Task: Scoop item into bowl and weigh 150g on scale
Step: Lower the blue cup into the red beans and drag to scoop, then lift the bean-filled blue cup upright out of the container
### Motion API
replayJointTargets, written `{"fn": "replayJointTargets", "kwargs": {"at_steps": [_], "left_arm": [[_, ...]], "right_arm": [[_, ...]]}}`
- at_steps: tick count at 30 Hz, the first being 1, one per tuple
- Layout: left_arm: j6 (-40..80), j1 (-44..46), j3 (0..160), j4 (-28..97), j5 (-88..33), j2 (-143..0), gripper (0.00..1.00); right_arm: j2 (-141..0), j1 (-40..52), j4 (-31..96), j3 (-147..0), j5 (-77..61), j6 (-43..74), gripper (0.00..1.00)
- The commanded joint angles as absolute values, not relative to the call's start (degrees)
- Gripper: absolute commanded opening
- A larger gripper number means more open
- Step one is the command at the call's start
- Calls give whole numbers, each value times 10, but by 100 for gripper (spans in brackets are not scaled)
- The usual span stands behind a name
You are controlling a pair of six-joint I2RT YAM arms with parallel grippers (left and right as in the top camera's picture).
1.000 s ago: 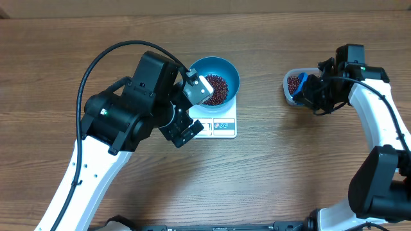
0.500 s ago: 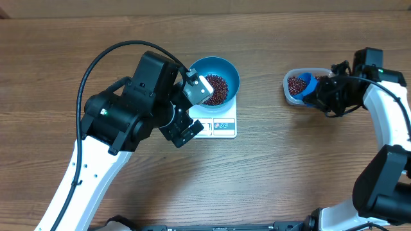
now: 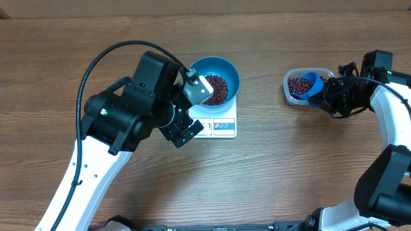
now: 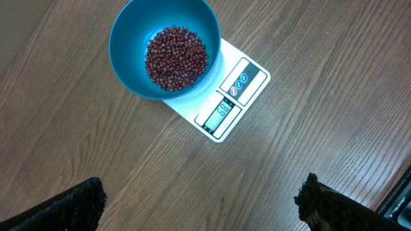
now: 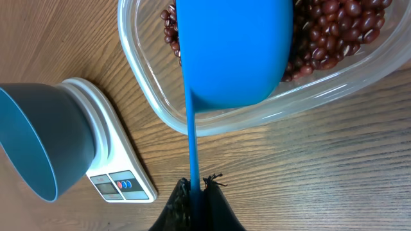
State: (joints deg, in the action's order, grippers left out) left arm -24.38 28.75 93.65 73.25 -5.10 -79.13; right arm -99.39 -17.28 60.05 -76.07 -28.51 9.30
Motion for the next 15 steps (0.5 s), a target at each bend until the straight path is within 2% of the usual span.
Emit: {"fn": "replayJointTargets", "kwargs": {"at_steps": [1, 7, 15], "left_arm": [[-244, 285, 948, 733, -49, -787, 100], [-244, 285, 948, 733, -49, -787, 99], [-244, 285, 948, 733, -49, -787, 100]], "right_arm": [[-1000, -178, 604, -772, -294, 88, 4], [-1000, -178, 594, -772, -371, 71, 4], [-1000, -198, 613, -772, -407, 59, 4]]}}
